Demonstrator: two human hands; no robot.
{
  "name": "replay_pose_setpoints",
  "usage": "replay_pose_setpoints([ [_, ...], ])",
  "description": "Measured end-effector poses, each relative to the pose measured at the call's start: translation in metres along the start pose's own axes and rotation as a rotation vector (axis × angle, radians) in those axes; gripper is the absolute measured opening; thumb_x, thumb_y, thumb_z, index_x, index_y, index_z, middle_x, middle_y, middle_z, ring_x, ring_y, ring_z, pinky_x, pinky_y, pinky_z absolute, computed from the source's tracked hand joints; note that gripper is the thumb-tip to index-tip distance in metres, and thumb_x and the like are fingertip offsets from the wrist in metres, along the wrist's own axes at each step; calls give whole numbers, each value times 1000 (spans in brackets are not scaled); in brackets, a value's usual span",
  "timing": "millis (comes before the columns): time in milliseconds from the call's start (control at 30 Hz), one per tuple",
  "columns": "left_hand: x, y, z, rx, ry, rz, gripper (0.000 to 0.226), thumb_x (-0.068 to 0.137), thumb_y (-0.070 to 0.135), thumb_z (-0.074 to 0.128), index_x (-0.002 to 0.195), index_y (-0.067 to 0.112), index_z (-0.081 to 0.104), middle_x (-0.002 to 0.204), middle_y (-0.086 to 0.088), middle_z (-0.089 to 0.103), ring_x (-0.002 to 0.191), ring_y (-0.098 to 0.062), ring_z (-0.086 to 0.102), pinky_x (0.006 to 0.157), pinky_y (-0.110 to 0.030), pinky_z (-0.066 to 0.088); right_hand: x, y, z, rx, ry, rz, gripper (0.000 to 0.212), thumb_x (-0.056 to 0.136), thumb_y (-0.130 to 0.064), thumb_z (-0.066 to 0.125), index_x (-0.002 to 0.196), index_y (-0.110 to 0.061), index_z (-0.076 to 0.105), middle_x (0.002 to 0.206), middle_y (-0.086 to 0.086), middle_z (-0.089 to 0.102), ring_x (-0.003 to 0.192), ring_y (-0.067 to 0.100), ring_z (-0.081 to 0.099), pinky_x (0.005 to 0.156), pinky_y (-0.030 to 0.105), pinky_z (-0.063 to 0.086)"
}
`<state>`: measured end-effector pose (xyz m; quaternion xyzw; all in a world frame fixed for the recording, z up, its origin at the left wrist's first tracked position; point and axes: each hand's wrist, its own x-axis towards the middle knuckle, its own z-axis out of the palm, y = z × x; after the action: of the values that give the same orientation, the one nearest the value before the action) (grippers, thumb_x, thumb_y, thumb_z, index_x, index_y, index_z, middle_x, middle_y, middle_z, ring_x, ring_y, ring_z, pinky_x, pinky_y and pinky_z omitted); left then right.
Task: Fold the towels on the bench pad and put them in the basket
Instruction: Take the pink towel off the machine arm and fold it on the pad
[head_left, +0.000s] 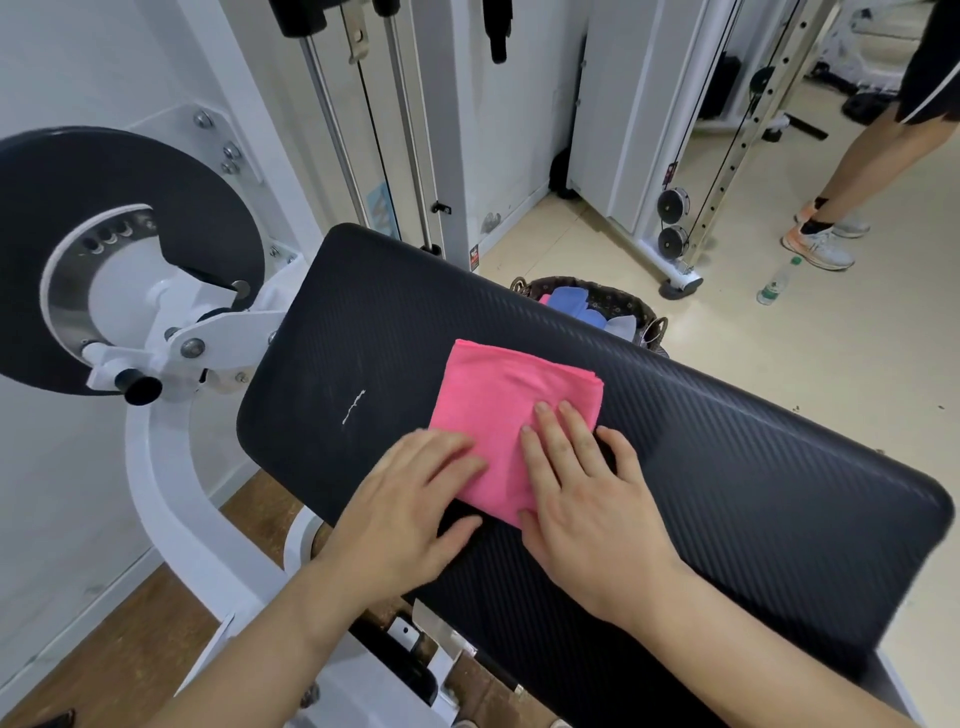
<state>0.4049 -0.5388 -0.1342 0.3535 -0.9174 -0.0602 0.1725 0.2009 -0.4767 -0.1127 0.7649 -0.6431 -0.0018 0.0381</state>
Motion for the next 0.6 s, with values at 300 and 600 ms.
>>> replay_pose_setpoints([
  [300, 1, -11, 13, 135, 56, 63, 39, 92, 30, 48, 128, 20, 60, 131, 3, 61, 123, -13, 54, 112, -39, 29, 1, -6, -2, -34, -29, -38, 84, 72, -53, 68, 142, -16, 42, 148, 33, 31, 136, 49, 30, 103, 61, 29],
  [600, -18, 43, -3, -72, -198, -103, 33, 93, 39, 33, 116, 31, 56, 106, 14, 66, 98, -9, 61, 80, -28, 54, -31, 17, -37, -140, -165, -181, 36, 79, -40, 52, 101, -21, 72, 123, 14, 64, 113, 33, 60, 88, 56, 41],
])
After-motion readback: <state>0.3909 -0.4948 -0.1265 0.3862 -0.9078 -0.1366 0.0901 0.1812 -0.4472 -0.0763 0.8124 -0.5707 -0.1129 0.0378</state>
